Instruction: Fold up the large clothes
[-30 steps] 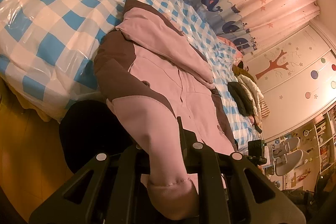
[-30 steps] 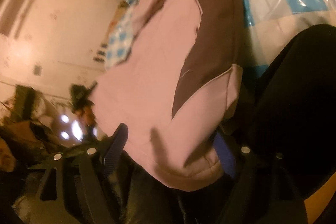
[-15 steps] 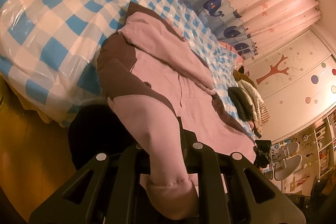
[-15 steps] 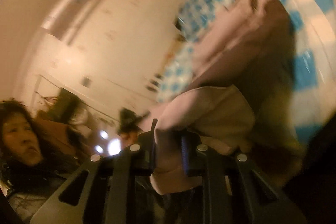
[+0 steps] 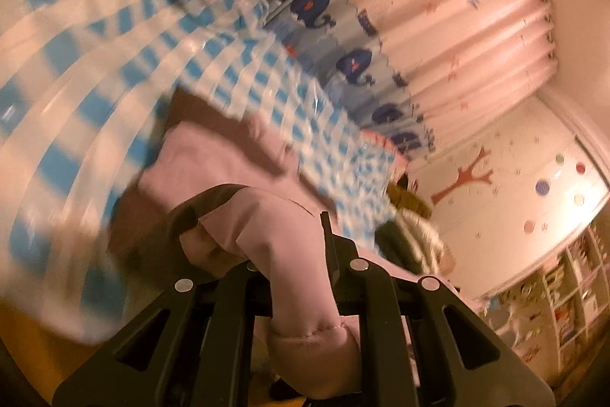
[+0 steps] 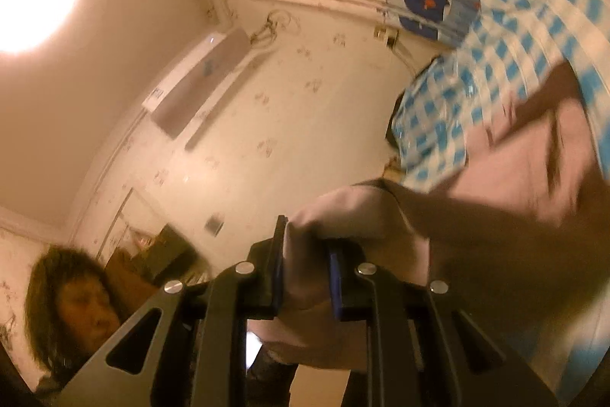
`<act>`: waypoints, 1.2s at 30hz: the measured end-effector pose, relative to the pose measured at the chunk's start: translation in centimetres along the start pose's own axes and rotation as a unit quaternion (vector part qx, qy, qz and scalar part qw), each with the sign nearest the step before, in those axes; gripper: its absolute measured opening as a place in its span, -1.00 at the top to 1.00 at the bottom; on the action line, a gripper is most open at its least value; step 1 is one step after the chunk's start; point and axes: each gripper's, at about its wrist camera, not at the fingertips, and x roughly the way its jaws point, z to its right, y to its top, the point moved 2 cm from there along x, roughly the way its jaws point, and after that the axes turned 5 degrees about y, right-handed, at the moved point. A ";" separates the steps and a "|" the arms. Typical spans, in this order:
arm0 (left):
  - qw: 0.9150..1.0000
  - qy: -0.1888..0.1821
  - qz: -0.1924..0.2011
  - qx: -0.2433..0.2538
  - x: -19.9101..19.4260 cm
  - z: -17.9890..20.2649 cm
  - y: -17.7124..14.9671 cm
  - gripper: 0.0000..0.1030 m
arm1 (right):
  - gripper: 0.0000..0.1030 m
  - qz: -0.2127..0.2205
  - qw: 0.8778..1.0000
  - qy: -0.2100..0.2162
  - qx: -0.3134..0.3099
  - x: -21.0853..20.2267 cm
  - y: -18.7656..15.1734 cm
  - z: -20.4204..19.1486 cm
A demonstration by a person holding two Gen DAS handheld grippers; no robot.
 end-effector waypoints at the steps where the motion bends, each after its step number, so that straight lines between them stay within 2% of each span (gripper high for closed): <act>1: 1.000 -0.001 0.003 -0.006 1.5 0.2 1.8 0.80 | 0.62 0.010 1.000 -0.010 -0.004 1.3 2.2 1.2; 4: 0.999 0.020 0.008 -0.037 8.1 -0.2 8.0 0.79 | 0.62 0.040 0.998 -0.047 0.006 3.9 7.7 5.3; 7: 0.995 0.060 0.006 -0.075 15.2 -2.6 11.9 0.72 | 0.62 0.069 0.989 -0.123 0.036 5.9 12.7 12.0; 10: 0.983 0.127 -0.025 -0.129 24.0 -8.0 14.2 0.60 | 0.57 0.089 0.962 -0.243 0.085 6.2 15.5 20.6; 11: 0.976 0.153 -0.050 -0.149 27.3 -10.5 14.2 0.58 | 0.54 0.091 0.947 -0.285 0.120 5.8 15.6 24.0; 12: 0.970 0.164 -0.065 -0.169 29.3 -12.1 14.0 0.57 | 0.54 0.091 0.935 -0.307 0.153 5.5 15.3 26.4; 13: 0.964 0.168 -0.076 -0.191 30.8 -13.5 13.7 0.57 | 0.53 0.105 0.925 -0.307 0.197 4.7 15.0 28.8; 14: 0.965 0.161 -0.075 -0.195 31.5 -13.9 13.8 0.56 | 0.53 0.121 0.924 -0.297 0.209 4.1 15.0 29.5; 15: 0.966 0.154 -0.073 -0.196 31.5 -13.8 14.1 0.54 | 0.48 0.123 0.926 -0.293 0.201 4.0 15.4 29.0; 17: 0.966 0.108 -0.068 -0.223 30.4 -13.5 15.2 0.31 | 0.37 0.113 0.933 -0.290 0.179 4.3 16.1 27.6; 18: 0.964 0.087 -0.066 -0.242 29.7 -13.5 15.9 0.25 | 0.18 0.112 0.936 -0.283 0.175 4.3 16.3 26.7; 19: 0.959 0.062 -0.058 -0.269 28.6 -13.5 16.7 0.10 | -0.08 0.117 0.939 -0.272 0.176 4.2 16.4 26.1; 20: 0.955 0.047 -0.053 -0.287 27.9 -13.2 17.2 -0.08 | -0.23 0.130 0.941 -0.255 0.179 4.0 16.7 25.3; 21: 0.951 0.035 -0.044 -0.304 26.9 -12.9 18.0 -0.18 | -0.50 0.149 0.941 -0.246 0.180 3.8 17.2 24.8; 22: 0.949 0.030 -0.033 -0.311 26.2 -12.6 18.4 -0.38 | -0.65 0.186 0.938 -0.231 0.179 2.8 17.7 23.6; 23: 0.947 0.019 -0.008 -0.321 24.8 -12.1 19.1 -0.55 | -0.68 0.226 0.935 -0.206 0.181 1.7 18.2 22.4; 24: 0.943 0.004 0.023 -0.331 23.5 -11.7 19.6 -0.64 | -0.69 0.239 0.932 -0.198 0.186 1.6 18.7 21.8; 25: 0.941 -0.009 0.042 -0.337 22.6 -11.0 20.0 -0.71 | -0.69 0.243 0.930 -0.211 0.175 1.8 19.5 20.8; 26: 0.944 -0.023 0.069 -0.322 21.2 -9.6 20.4 -0.71 | -0.69 0.226 0.935 -0.233 0.145 2.6 20.0 19.2; 28: 0.967 0.003 0.101 -0.236 19.8 -6.1 20.6 -0.71 | -0.69 0.168 0.944 -0.276 0.071 5.5 20.3 16.2; 29: 0.980 0.031 0.122 -0.153 19.3 -2.9 20.0 -0.71 | -0.69 0.135 0.943 -0.303 0.025 7.6 20.0 14.5; 30: 0.986 0.042 0.130 -0.093 19.4 -0.5 19.1 -0.71 | -0.69 0.100 0.938 -0.329 -0.030 10.1 19.3 12.9; 31: 0.990 0.042 0.132 -0.037 19.9 1.8 17.7 -0.71 | -0.69 0.072 0.934 -0.343 -0.067 12.0 18.5 11.9; 32: 0.992 0.029 0.126 0.010 20.7 3.7 16.0 -0.71 | -0.69 0.023 0.926 -0.357 -0.116 15.2 17.3 11.0; 33: 0.992 0.021 0.114 0.044 21.6 5.1 14.6 -0.71 | -0.69 -0.012 0.918 -0.366 -0.152 17.8 16.1 10.6; 35: 0.989 0.021 0.080 0.121 24.8 7.7 10.9 -0.71 | -0.69 -0.084 0.895 -0.386 -0.205 22.7 13.4 11.1; 36: 0.985 0.041 0.048 0.158 27.4 8.4 9.5 -0.71 | -0.69 -0.118 0.878 -0.413 -0.213 25.3 12.6 12.9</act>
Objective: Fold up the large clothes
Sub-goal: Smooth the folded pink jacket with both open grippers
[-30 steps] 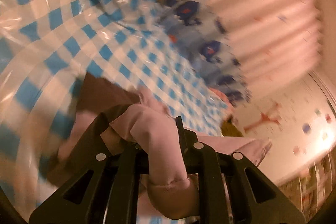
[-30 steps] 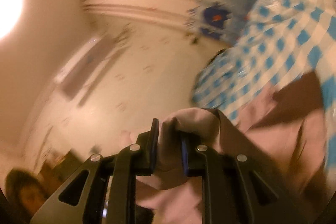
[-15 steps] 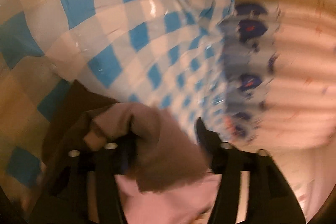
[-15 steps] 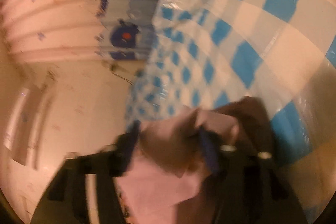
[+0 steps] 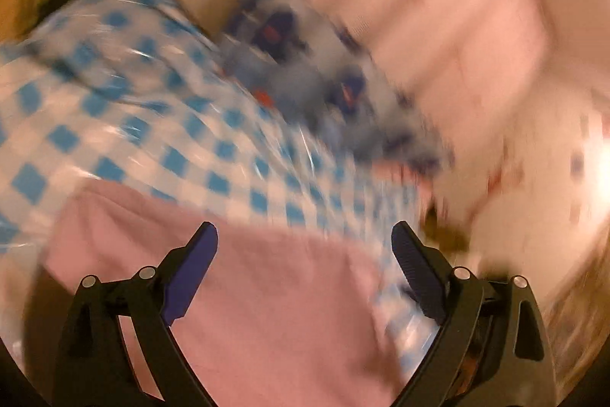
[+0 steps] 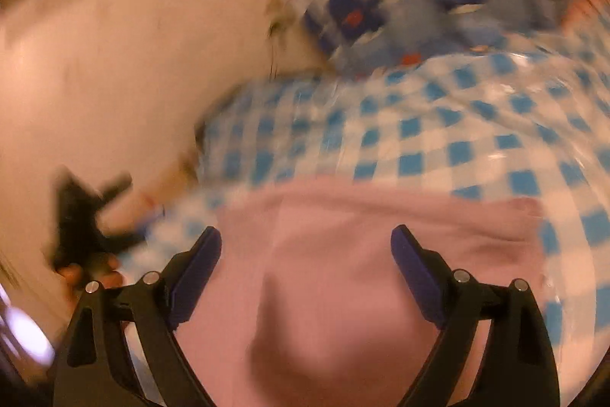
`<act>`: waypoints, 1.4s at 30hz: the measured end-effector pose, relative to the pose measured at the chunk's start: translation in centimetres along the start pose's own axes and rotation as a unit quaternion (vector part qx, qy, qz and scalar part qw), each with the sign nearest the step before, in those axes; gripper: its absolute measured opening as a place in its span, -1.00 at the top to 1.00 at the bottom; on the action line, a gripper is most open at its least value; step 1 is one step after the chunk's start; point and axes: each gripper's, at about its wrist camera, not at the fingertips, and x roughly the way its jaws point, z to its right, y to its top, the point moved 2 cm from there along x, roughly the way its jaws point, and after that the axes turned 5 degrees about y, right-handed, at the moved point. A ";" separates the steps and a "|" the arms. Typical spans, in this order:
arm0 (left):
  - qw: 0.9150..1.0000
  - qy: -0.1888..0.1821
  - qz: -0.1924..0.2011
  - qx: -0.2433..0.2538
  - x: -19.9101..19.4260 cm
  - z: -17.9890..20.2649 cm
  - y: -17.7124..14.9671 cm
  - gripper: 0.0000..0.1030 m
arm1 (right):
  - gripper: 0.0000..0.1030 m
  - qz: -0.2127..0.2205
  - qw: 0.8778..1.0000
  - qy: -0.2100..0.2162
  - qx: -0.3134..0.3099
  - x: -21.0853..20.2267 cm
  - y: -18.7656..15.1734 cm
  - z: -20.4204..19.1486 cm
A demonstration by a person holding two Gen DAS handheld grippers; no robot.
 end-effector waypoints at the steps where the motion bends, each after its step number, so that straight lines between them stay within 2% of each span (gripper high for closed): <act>1: 1.000 0.013 -0.017 0.013 1.2 0.2 -0.7 -0.71 | -0.69 -0.034 0.999 -0.036 -0.007 2.9 -0.3 0.2; 3: 0.995 0.059 -0.078 0.025 6.1 -0.8 -1.8 -0.71 | -0.69 -0.082 0.990 -0.115 -0.026 7.9 -1.0 2.3; 4: 0.989 0.109 -0.098 0.030 8.9 -2.5 -1.9 -0.71 | -0.70 -0.110 0.984 -0.137 -0.026 9.6 -1.9 3.8; 5: 0.983 0.137 -0.115 0.028 10.8 -4.1 -2.0 -0.67 | -0.72 -0.150 0.976 -0.158 -0.015 12.1 -2.4 5.9; 6: 0.982 0.137 -0.126 0.016 11.9 -5.3 -2.1 -0.60 | -0.76 -0.178 0.971 -0.158 0.004 13.8 -3.2 8.0; 8: 0.982 0.127 -0.134 -0.040 14.1 -8.6 -1.5 -0.49 | -0.81 -0.182 0.970 -0.159 0.017 15.6 -2.9 9.6; 9: 0.982 0.128 -0.132 -0.045 14.8 -9.3 -1.3 -0.49 | -0.85 -0.183 0.969 -0.168 0.007 16.9 -2.7 9.9; 13: 0.974 0.174 -0.148 0.001 16.6 -8.5 -2.9 -0.50 | -0.86 -0.205 0.964 -0.169 0.009 17.7 -2.9 10.5; 15: 0.974 0.175 -0.144 0.009 15.5 -7.9 -3.2 -0.50 | -0.86 -0.202 0.969 -0.145 0.013 15.5 -2.6 9.6; 17: 0.976 0.189 -0.105 0.023 12.3 -6.9 -2.3 -0.50 | -0.86 -0.146 0.980 -0.136 0.013 13.2 -0.7 8.7; 18: 0.976 0.197 -0.090 0.036 11.5 -7.1 -1.6 -0.51 | -0.86 -0.102 0.983 -0.153 -0.012 10.9 0.4 7.9; 20: 0.968 0.235 -0.047 0.069 9.2 -6.5 0.0 -0.66 | -0.86 -0.080 0.976 -0.196 -0.056 9.7 1.7 7.6; 22: 0.956 0.278 -0.028 0.089 8.5 -7.2 1.1 -0.68 | -0.86 -0.118 0.960 -0.244 -0.069 11.0 1.6 9.6; 24: 0.948 0.305 -0.038 0.086 9.2 -9.0 1.3 -0.68 | -0.86 -0.182 0.938 -0.288 -0.067 13.5 -1.0 13.4; 25: 0.946 0.311 -0.052 0.076 9.9 -10.4 0.8 -0.68 | -0.86 -0.187 0.946 -0.264 -0.033 13.7 -2.0 14.9; 26: 0.951 0.295 -0.079 0.044 11.1 -12.4 0.0 -0.68 | -0.86 -0.169 0.957 -0.237 0.007 13.3 -2.5 16.2; 28: 0.956 0.276 -0.096 0.019 12.9 -14.5 -1.5 -0.71 | -0.86 -0.141 0.969 -0.192 0.057 12.2 -3.1 17.8; 29: 0.955 0.279 -0.097 0.026 13.4 -14.6 -2.0 -0.73 | -0.86 -0.135 0.972 -0.180 0.071 11.8 -3.3 18.3; 31: 0.946 0.302 -0.104 0.053 14.3 -14.0 -2.5 -0.73 | -0.86 -0.142 0.971 -0.177 0.074 11.7 -3.4 18.4; 34: 0.937 0.321 -0.113 0.075 13.1 -12.9 -2.3 -0.72 | -0.86 -0.170 0.965 -0.192 0.054 11.2 -2.6 16.8; 35: 0.939 0.321 -0.092 0.087 11.2 -11.7 -1.9 -0.72 | -0.86 -0.157 0.967 -0.195 0.042 9.8 -2.0 15.4; 36: 0.938 0.322 -0.077 0.102 9.6 -10.5 -1.8 -0.72 | -0.86 -0.135 0.974 -0.179 0.031 8.1 -1.6 13.7; 37: 0.933 0.329 -0.063 0.132 7.7 -8.9 -2.0 -0.72 | -0.86 -0.122 0.979 -0.164 0.011 6.7 -1.4 11.6; 39: 0.929 0.327 -0.051 0.166 5.8 -7.1 -2.8 -0.72 | -0.86 -0.111 0.983 -0.145 -0.036 5.1 -1.6 7.9; 40: 0.925 0.329 -0.049 0.181 5.2 -6.5 -3.4 -0.72 | -0.86 -0.116 0.981 -0.140 -0.075 4.7 -2.3 5.5; 42: 0.917 0.336 -0.054 0.210 4.8 -6.0 -5.3 -0.72 | -0.86 -0.134 0.974 -0.151 -0.108 5.4 -3.8 4.1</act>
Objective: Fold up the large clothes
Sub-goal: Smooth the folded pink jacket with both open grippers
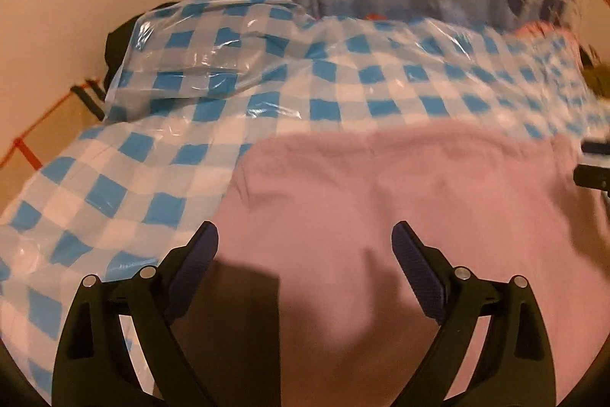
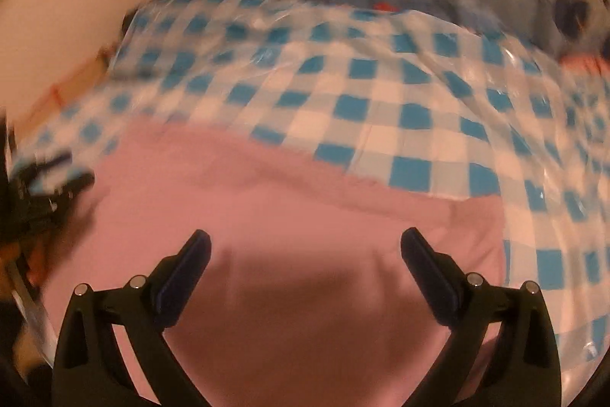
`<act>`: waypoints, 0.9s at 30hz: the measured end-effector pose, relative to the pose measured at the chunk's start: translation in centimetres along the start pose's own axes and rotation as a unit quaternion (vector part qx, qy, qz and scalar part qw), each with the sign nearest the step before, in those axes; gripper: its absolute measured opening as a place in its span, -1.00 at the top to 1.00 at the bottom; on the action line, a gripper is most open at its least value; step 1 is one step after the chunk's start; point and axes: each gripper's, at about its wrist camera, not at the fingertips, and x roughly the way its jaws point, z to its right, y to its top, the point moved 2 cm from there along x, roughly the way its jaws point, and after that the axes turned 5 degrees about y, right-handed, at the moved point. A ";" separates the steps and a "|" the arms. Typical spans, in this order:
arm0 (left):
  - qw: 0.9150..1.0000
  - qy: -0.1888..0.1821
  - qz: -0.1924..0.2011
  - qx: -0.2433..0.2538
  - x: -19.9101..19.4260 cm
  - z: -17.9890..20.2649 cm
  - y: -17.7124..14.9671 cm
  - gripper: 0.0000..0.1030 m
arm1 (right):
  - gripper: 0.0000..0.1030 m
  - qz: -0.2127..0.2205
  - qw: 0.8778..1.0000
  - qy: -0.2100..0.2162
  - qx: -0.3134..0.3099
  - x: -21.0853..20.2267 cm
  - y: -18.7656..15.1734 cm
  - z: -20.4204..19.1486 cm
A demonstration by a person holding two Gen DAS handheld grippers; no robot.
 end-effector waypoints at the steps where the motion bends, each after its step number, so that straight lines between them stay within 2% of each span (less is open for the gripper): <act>1: 1.000 0.004 -0.003 0.009 0.2 0.4 -0.7 -0.72 | -0.86 -0.022 1.000 -0.015 -0.007 1.7 -1.4 -0.2; 2: 1.000 0.002 -0.011 0.016 1.0 0.9 -1.7 -0.72 | -0.89 -0.048 0.999 -0.016 0.002 3.9 -3.3 0.3; 3: 1.000 -0.016 -0.007 0.006 1.3 1.0 -2.4 -0.73 | -0.90 -0.040 0.999 0.015 0.030 5.5 -5.2 1.4; 4: 1.000 -0.026 0.006 -0.016 1.8 0.8 -3.2 -0.76 | -0.89 -0.022 0.999 0.020 0.042 5.5 -5.9 1.9; 6: 1.000 -0.007 0.011 -0.004 2.3 1.6 -4.0 -0.76 | -0.89 -0.026 0.999 -0.003 0.023 5.5 -5.8 1.0; 9: 1.000 0.010 0.007 0.010 1.3 1.8 -3.9 -0.76 | -0.86 -0.064 0.998 -0.002 0.025 4.5 -5.2 1.2; 10: 1.000 0.011 0.013 0.016 0.3 1.8 -4.0 -0.76 | -0.86 -0.060 0.998 -0.009 0.028 3.4 -5.0 1.1; 13: 0.997 0.012 0.057 0.049 -3.0 2.5 -5.1 -0.76 | -0.86 -0.003 0.999 -0.025 0.021 -1.3 -5.8 0.3; 14: 0.996 0.014 0.065 0.057 -3.5 2.8 -5.6 -0.76 | -0.86 0.006 0.999 -0.046 0.014 -1.5 -6.6 0.6; 15: 0.996 0.010 0.068 0.061 -3.3 3.2 -6.2 -0.76 | -0.89 -0.009 0.998 -0.055 0.021 -0.4 -8.0 1.6; 16: 0.997 -0.006 0.063 0.051 -2.8 3.3 -6.6 -0.76 | -0.89 -0.019 0.998 -0.016 0.052 1.1 -9.7 3.1; 17: 0.997 -0.003 0.061 0.047 -2.6 3.4 -6.7 -0.76 | -0.89 -0.017 0.998 -0.014 0.057 1.2 -9.7 3.4; 19: 0.997 0.014 0.058 0.054 -2.9 3.7 -6.7 -0.76 | -0.89 -0.035 0.998 -0.040 0.036 1.4 -9.1 2.5; 22: 0.997 0.008 0.065 0.046 -5.0 3.6 -7.1 -0.76 | -0.88 -0.054 0.997 -0.052 0.032 0.2 -7.3 1.6; 24: 0.995 0.013 0.080 0.061 -5.8 4.3 -7.9 -0.76 | -0.88 -0.004 0.999 -0.027 0.021 -1.5 -5.0 -0.1; 27: 0.995 0.010 0.076 0.061 -5.6 4.6 -8.6 -0.75 | -0.88 0.029 0.999 -0.009 -0.021 -1.5 -1.2 -3.8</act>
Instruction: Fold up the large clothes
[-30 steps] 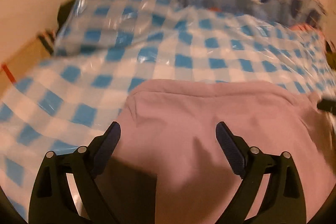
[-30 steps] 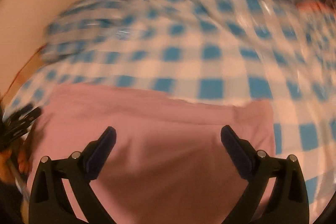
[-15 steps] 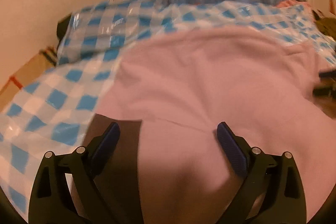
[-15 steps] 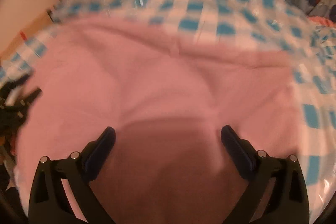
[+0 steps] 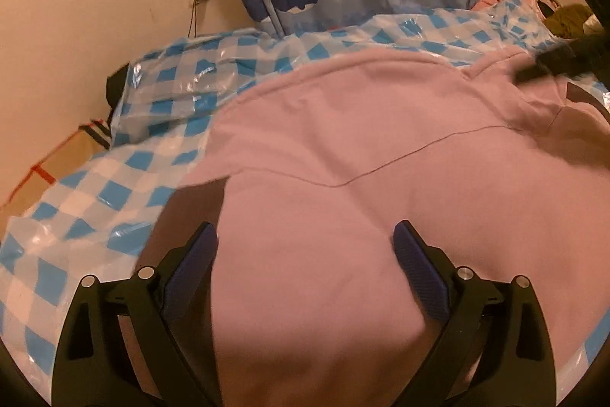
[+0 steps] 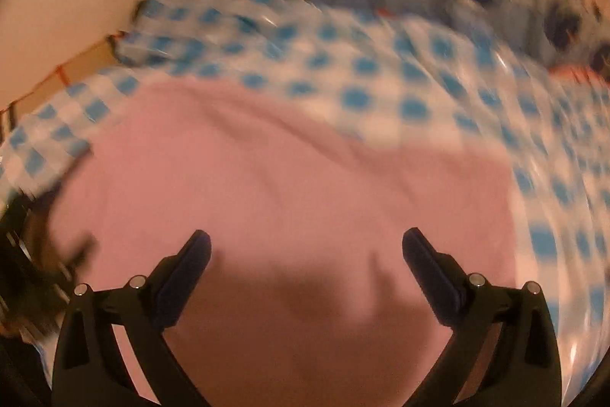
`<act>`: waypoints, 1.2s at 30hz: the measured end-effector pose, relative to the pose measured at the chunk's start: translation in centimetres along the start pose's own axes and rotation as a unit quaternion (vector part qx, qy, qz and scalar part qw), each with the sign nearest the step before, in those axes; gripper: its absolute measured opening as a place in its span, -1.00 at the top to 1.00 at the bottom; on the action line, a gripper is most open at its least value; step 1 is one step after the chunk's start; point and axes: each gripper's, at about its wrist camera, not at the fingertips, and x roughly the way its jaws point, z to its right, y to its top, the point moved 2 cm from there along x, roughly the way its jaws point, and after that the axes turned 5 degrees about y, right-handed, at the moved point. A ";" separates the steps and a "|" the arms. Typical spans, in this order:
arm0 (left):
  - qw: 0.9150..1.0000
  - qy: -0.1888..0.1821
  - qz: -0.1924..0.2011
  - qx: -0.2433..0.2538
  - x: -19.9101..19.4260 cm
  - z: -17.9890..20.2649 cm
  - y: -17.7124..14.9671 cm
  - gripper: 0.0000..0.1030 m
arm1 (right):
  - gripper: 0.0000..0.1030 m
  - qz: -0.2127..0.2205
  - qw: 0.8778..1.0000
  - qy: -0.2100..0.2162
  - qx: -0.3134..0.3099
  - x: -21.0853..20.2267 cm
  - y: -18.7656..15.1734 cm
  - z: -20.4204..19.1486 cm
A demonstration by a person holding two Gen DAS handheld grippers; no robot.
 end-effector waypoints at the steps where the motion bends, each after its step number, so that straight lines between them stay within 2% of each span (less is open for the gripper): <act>1: 1.000 -0.005 -0.003 -0.006 0.0 -0.1 0.0 -0.75 | -0.88 -0.001 1.000 0.002 -0.008 0.9 1.0 -0.8; 3: 1.000 -0.003 0.000 -0.006 -0.1 -0.1 -0.2 -0.75 | -0.88 -0.018 1.000 -0.004 -0.013 4.4 2.4 -2.1; 5: 1.000 0.005 0.007 -0.004 -0.2 0.1 -0.4 -0.75 | -0.90 -0.099 0.995 -0.014 -0.003 11.4 0.7 -1.9; 6: 1.000 0.003 0.011 -0.002 -0.2 0.2 -0.3 -0.75 | -0.90 -0.115 0.993 -0.006 0.004 13.0 -0.2 -1.9; 7: 1.000 0.009 0.012 0.010 -0.3 0.5 -0.3 -0.75 | -0.90 -0.108 0.994 -0.009 0.008 13.6 -0.3 -1.9; 11: 1.000 0.009 0.006 0.012 0.2 0.7 -0.9 -0.75 | -0.89 -0.140 0.990 -0.020 0.006 12.5 1.5 -2.0; 12: 1.000 0.008 0.007 0.010 0.2 0.6 -0.9 -0.75 | -0.89 -0.120 0.993 -0.018 0.012 11.1 2.0 -2.4; 14: 1.000 0.009 0.006 0.009 0.0 0.5 -0.8 -0.75 | -0.89 -0.061 0.998 0.022 0.005 8.6 3.8 -4.6; 17: 1.000 0.006 0.005 0.002 -0.4 0.2 -0.6 -0.75 | -0.89 -0.042 0.997 0.057 -0.042 8.8 5.9 -8.9; 18: 1.000 0.005 0.004 0.000 -0.5 0.1 -0.7 -0.75 | -0.89 -0.054 0.995 0.050 -0.060 10.3 6.1 -10.1; 19: 1.000 0.003 0.002 -0.001 -0.4 0.0 -0.8 -0.75 | -0.89 -0.081 0.993 0.030 -0.075 12.5 5.4 -10.9; 20: 1.000 0.000 0.002 0.000 -0.4 0.0 -0.9 -0.75 | -0.90 -0.120 0.989 0.029 -0.082 15.0 4.2 -11.1; 21: 1.000 -0.001 0.001 0.002 -0.3 0.1 -1.0 -0.75 | -0.90 -0.144 0.986 0.045 -0.070 16.9 2.9 -10.9; 22: 1.000 0.001 -0.004 0.004 -0.1 0.1 -1.1 -0.75 | -0.90 -0.144 0.986 0.056 -0.057 17.1 3.0 -10.5; 24: 1.000 -0.002 -0.004 0.000 -0.3 -0.1 -1.2 -0.75 | -0.89 -0.153 0.985 0.066 -0.034 15.9 3.9 -9.5; 26: 1.000 0.004 0.006 -0.006 -1.2 -0.7 -1.1 -0.75 | -0.89 -0.135 0.989 0.053 -0.034 12.9 4.2 -8.4; 28: 0.999 0.023 0.017 -0.022 -2.0 -2.0 -1.0 -0.75 | -0.89 -0.093 0.995 0.023 -0.038 8.1 3.8 -6.8; 30: 0.998 0.043 0.021 -0.043 -2.3 -3.5 -1.0 -0.75 | -0.89 -0.061 0.997 -0.026 -0.037 3.8 2.7 -4.0; 32: 0.994 0.072 0.006 -0.077 -1.8 -5.5 -1.2 -0.75 | -0.89 -0.047 0.994 -0.097 -0.012 -0.1 -0.4 0.4; 34: 0.990 0.082 -0.034 -0.110 -0.1 -7.2 -2.0 -0.75 | -0.89 -0.056 0.987 -0.148 0.041 -2.2 -4.7 5.2; 35: 0.990 0.073 -0.053 -0.112 0.8 -7.3 -2.4 -0.77 | -0.89 -0.068 0.983 -0.149 0.077 -2.0 -7.4 7.6; 36: 0.990 0.054 -0.069 -0.107 1.9 -7.0 -2.8 -0.77 | -0.90 -0.076 0.985 -0.098 0.117 -1.1 -9.9 9.4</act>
